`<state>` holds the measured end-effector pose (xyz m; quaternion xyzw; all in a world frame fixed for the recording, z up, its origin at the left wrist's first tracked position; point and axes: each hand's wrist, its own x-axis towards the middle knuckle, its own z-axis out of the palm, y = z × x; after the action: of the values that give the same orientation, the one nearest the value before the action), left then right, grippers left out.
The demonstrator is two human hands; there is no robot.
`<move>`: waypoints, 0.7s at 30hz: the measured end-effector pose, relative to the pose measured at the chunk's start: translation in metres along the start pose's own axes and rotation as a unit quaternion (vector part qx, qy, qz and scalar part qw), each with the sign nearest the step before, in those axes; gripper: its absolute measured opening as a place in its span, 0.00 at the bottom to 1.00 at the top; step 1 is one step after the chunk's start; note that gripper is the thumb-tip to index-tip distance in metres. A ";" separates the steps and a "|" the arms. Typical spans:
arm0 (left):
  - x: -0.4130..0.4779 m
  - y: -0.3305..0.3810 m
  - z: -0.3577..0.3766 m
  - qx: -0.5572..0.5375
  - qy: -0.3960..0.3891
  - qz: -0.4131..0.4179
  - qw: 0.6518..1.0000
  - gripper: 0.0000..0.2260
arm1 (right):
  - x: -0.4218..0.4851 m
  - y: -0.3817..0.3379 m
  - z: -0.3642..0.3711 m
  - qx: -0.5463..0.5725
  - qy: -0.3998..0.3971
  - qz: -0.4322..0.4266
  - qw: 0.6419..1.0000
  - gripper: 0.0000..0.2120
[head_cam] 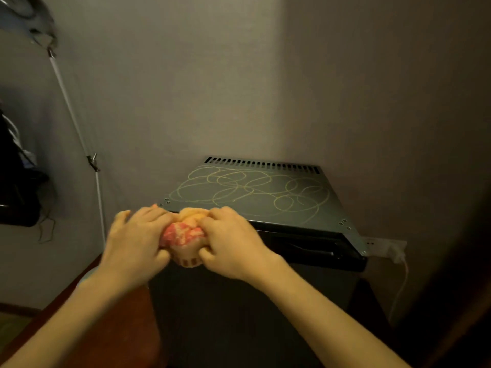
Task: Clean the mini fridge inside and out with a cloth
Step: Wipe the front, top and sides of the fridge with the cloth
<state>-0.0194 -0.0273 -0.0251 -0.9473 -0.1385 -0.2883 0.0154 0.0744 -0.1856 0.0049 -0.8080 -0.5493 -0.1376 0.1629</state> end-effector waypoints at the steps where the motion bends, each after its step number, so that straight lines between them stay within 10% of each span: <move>1: 0.000 -0.005 -0.001 0.000 -0.003 -0.009 1.000 0.25 | 0.007 -0.007 0.002 -0.007 -0.009 -0.001 1.000 0.15; 21: -0.001 0.136 0.023 -0.024 0.068 0.164 0.984 0.19 | -0.107 0.080 -0.054 -0.023 0.014 0.093 0.995 0.19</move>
<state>0.0290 -0.1554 -0.0384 -0.9356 0.0272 -0.3486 0.0492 0.1080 -0.3254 0.0018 -0.8570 -0.4663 -0.1460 0.1636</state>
